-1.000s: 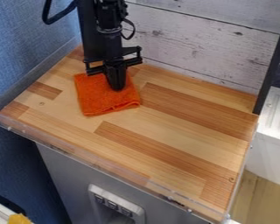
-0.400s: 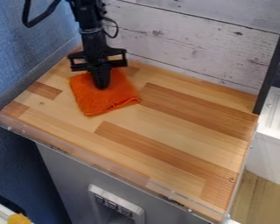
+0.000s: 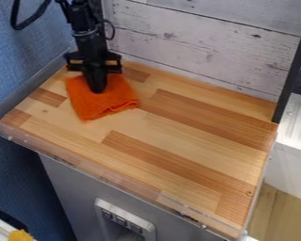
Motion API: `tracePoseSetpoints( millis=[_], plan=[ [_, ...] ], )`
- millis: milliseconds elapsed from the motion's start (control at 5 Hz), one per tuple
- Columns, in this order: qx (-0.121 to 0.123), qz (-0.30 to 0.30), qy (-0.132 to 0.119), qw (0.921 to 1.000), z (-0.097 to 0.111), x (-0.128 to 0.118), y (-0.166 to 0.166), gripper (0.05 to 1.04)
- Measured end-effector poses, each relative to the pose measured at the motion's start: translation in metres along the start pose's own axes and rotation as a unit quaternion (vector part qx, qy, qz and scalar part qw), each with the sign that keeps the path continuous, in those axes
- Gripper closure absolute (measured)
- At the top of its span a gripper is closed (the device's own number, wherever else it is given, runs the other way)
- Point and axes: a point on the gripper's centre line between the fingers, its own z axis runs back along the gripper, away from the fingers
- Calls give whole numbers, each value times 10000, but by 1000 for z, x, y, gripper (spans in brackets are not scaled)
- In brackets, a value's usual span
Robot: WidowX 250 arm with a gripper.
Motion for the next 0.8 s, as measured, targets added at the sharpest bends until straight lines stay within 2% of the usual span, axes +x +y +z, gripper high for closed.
tracePoseSetpoints(
  millis=[200, 400, 600, 800],
  plan=[
    [113, -386, -35, 9992, -2, 3, 4, 999],
    [269, -661, -26, 9974, 6, 9, 9, 847],
    [365, -835, 132, 9958, 16, 13, 1, 593],
    [416, -1078, 355, 9927, 19, 14, -28, 295]
  ],
)
